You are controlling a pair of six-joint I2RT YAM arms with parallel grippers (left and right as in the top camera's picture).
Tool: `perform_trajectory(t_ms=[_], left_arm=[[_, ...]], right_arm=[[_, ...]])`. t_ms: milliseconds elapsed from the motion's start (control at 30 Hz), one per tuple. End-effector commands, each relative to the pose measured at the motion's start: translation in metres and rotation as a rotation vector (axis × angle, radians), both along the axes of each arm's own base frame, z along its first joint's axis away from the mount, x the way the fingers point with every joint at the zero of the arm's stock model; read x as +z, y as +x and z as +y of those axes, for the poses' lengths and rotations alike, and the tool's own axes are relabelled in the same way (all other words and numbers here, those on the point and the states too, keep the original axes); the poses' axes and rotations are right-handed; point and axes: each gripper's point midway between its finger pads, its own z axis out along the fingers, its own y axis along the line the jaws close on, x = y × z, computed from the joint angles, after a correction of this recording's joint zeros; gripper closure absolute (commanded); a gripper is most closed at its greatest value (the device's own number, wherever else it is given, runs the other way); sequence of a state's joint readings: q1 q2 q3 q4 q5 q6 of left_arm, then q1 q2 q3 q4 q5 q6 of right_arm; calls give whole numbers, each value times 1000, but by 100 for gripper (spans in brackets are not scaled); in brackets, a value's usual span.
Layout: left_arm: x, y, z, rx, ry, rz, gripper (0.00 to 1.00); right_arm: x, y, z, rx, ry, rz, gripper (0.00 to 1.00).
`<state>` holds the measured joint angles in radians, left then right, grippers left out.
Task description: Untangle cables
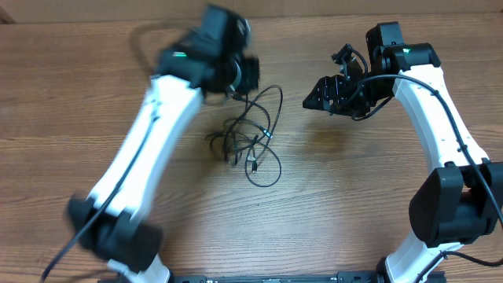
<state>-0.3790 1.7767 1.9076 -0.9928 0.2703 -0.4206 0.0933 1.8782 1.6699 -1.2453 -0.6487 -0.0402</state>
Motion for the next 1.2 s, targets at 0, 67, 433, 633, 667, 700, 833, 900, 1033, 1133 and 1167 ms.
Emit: perform_trajectory(t_ms=[0,67,433,633,667,700,833,900,1033,1133,1167], left_arm=[[110,-28,8,42,-160,-199,96],[138,-34,11,46,-198,-272,96],[214,-34,9,139,-468,-404,96],[233,-34,6,133,-534,-442,96],[236,-34,7,136,-544,-446,96],[241,-35,7,134,-552,-458,96],[259,-38,12,150,-598,-482,96],[274,-42,13,138,-624,-517,96],[295,-53,16,122,-648,-561,96],[305,-59,17,109,-661,-582,96],[308,-60,18,109,-663,-588,96]], right_arm=[[52,-2,22,92,150,-129,22],[71,-4,24,98,160,-169,26],[161,-52,53,206,217,-397,21],[143,-64,85,298,191,-372,21],[139,-65,89,309,177,-373,21],[134,-65,93,317,161,-374,21],[122,-65,105,346,111,-382,23],[108,-47,105,233,29,-351,30],[95,-29,119,184,24,-348,33],[87,-16,132,177,45,-366,33],[84,-12,137,165,53,-362,34]])
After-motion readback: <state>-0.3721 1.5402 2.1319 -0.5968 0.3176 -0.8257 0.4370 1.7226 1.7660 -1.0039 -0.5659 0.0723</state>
